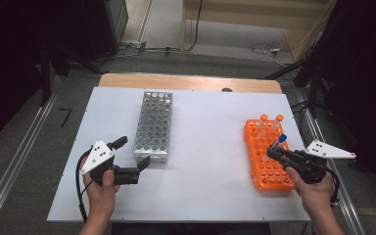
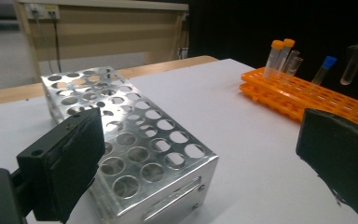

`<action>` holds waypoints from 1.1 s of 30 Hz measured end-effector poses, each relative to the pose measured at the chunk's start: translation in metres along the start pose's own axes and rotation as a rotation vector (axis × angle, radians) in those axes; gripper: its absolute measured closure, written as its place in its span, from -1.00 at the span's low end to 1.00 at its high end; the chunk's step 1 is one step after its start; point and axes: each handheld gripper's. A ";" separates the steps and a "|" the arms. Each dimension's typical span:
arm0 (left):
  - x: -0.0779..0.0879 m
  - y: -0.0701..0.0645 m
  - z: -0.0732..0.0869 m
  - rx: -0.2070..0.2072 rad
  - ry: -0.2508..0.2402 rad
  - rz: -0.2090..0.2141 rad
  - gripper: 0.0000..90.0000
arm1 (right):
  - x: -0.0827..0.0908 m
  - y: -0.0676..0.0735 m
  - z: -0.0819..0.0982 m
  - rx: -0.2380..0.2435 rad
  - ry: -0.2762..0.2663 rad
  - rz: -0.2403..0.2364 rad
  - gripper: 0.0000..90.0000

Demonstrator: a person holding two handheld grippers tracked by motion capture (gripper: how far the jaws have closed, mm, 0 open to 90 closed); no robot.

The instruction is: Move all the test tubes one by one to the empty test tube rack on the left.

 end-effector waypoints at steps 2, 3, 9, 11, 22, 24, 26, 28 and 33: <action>-0.003 -0.004 -0.001 -0.001 0.001 0.010 -0.96 | -0.003 0.003 0.000 0.000 0.001 -0.010 0.67; -0.004 -0.006 -0.002 0.001 0.003 0.012 -0.96 | -0.008 0.009 0.000 0.003 0.008 -0.024 0.67; -0.015 -0.018 -0.003 0.003 0.021 0.032 -0.88 | -0.025 0.029 0.000 0.023 0.025 -0.083 0.67; -0.022 -0.023 -0.003 0.003 0.033 0.052 -0.87 | -0.031 0.036 0.000 0.032 0.029 -0.104 0.67; -0.042 -0.051 -0.005 0.000 0.078 0.107 -0.61 | -0.056 0.072 0.004 0.077 0.054 -0.197 0.67; -0.047 -0.056 -0.005 -0.002 0.089 0.126 -0.53 | -0.060 0.077 0.004 0.087 0.063 -0.209 0.67; -0.052 -0.063 -0.005 0.004 0.104 0.150 -0.46 | -0.066 0.085 0.006 0.095 0.073 -0.228 0.67; -0.057 -0.069 -0.004 0.006 0.116 0.176 -0.40 | -0.070 0.090 0.007 0.111 0.082 -0.241 0.67; -0.065 -0.079 -0.003 0.010 0.133 0.233 -0.19 | -0.078 0.103 0.009 0.136 0.097 -0.268 0.67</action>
Point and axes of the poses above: each handheld gripper's, and its own axes: x roughly backward along the jaws, z roughly out of its underside, y roughly to its left, and after that the axes turned 4 degrees about z, right-handed
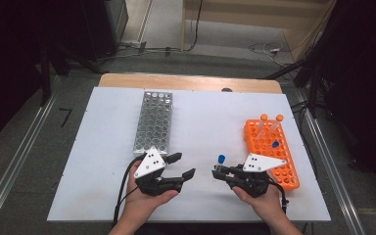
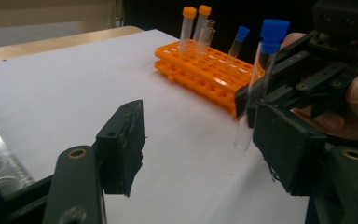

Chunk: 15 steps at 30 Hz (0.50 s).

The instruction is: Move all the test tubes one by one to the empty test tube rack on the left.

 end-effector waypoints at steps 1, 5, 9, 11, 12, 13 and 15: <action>-0.001 -0.001 0.000 0.003 0.003 0.009 -0.16 | -0.002 0.002 0.000 0.007 0.004 -0.003 0.67; -0.007 -0.007 0.000 0.004 0.003 0.065 -0.02 | -0.010 0.009 0.000 0.025 0.021 -0.021 0.67; -0.011 -0.010 0.000 0.003 0.009 0.091 0.05 | -0.014 0.014 0.000 0.041 0.032 -0.033 0.67; -0.014 -0.013 0.000 0.002 0.015 0.125 0.12 | -0.017 0.018 0.000 0.049 0.036 -0.043 0.67; -0.016 -0.014 0.000 -0.001 0.017 0.132 0.14 | -0.018 0.019 0.000 0.054 0.039 -0.046 0.67; -0.017 -0.015 0.000 -0.002 0.021 0.137 0.15 | -0.019 0.020 0.000 0.055 0.041 -0.047 0.67; -0.018 -0.016 0.000 0.000 0.019 0.145 0.19 | -0.020 0.022 0.000 0.062 0.044 -0.052 0.67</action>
Point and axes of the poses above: each handheld gripper's, and its own axes: x roughly backward along the jaws, z roughly out of its underside, y roughly to its left, and after that the axes turned 4 degrees about z, right-handed
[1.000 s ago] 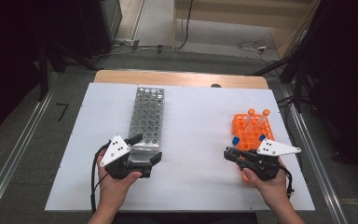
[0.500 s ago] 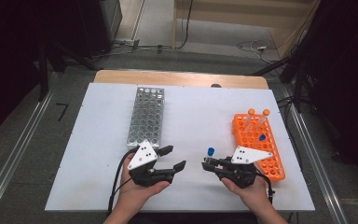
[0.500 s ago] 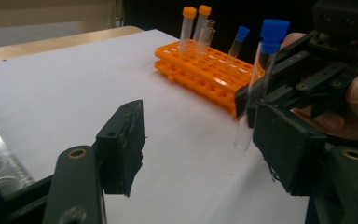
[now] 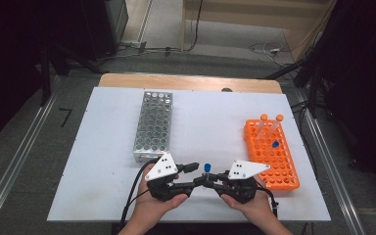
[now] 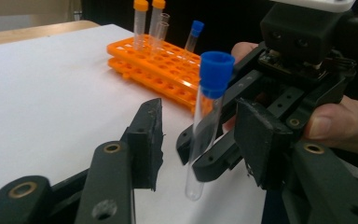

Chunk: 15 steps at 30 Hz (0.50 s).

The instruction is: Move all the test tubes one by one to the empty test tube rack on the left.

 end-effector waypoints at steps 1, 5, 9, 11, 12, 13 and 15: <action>-0.001 0.000 0.000 0.003 -0.001 0.004 0.20 | 0.000 0.001 0.000 0.000 0.001 -0.001 0.67; -0.004 -0.001 0.000 0.006 0.008 0.013 0.30 | -0.002 0.004 -0.001 0.012 0.001 -0.016 0.67; -0.005 -0.003 0.000 -0.001 0.002 0.023 0.38 | -0.003 0.007 -0.001 0.021 0.007 -0.027 0.67; -0.005 -0.003 0.000 -0.004 -0.002 0.026 0.46 | -0.004 0.009 -0.001 0.029 0.007 -0.041 0.67; -0.006 -0.004 0.000 -0.005 -0.005 0.028 0.49 | -0.004 0.009 -0.001 0.029 0.008 -0.044 0.67; -0.006 -0.004 -0.001 -0.006 -0.004 0.032 0.52 | -0.004 0.009 -0.001 0.030 0.009 -0.045 0.67; -0.006 -0.004 0.000 -0.011 -0.002 0.045 0.64 | -0.004 0.009 -0.001 0.032 0.009 -0.048 0.67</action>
Point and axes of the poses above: each handheld gripper's, and its own axes: x roughly backward along the jaws, z roughly out of its underside, y roughly to its left, and after that the axes turned 4 degrees about z, right-handed
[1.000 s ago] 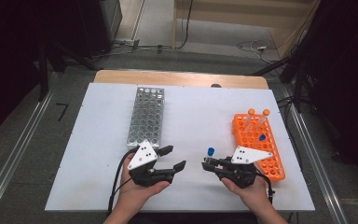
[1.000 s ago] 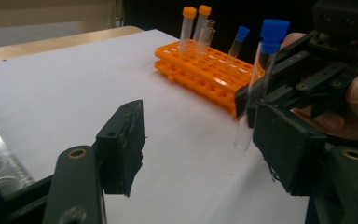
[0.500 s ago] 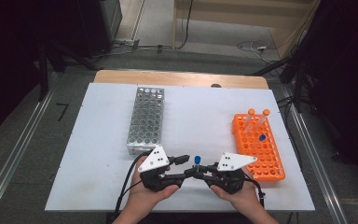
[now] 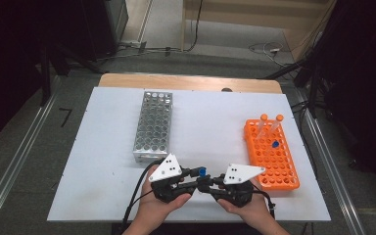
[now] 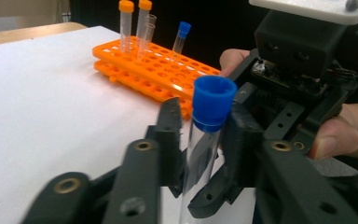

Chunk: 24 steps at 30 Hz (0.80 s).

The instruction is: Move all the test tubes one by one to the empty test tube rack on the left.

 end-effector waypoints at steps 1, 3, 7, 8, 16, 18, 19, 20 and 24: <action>0.000 0.000 0.000 -0.005 0.001 -0.002 0.67 | 0.000 0.000 0.000 -0.001 0.001 0.001 0.67; 0.000 -0.001 0.000 -0.014 0.002 -0.006 0.68 | 0.000 0.000 0.000 -0.001 0.000 -0.004 0.67; 0.001 -0.001 -0.001 -0.025 -0.002 -0.021 0.70 | 0.000 -0.001 0.000 -0.005 -0.007 -0.003 0.66; 0.001 -0.001 -0.001 -0.025 -0.002 -0.023 0.70 | 0.001 -0.001 0.000 -0.005 -0.009 -0.003 0.66; 0.013 0.007 -0.004 -0.008 -0.016 -0.059 0.71 | 0.013 -0.010 0.002 -0.033 -0.039 0.029 0.34; 0.019 0.012 -0.006 0.004 -0.025 -0.069 0.71 | 0.020 -0.013 0.002 -0.035 -0.051 0.051 0.23; 0.019 0.012 -0.006 0.004 -0.025 -0.069 0.71 | 0.024 -0.015 0.003 -0.045 -0.058 0.056 0.18; 0.024 0.017 -0.007 0.001 -0.021 -0.089 0.71 | 0.027 -0.018 0.003 -0.051 -0.062 0.063 0.13; 0.032 0.026 -0.012 -0.003 -0.020 -0.122 0.71 | 0.034 -0.026 0.009 -0.079 -0.054 0.126 -0.12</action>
Point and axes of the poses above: each handheld gripper's, and its own axes: x roughly backward along the jaws, z roughly out of its underside, y roughly to its left, and after that the axes turned 4 degrees about z, right-handed
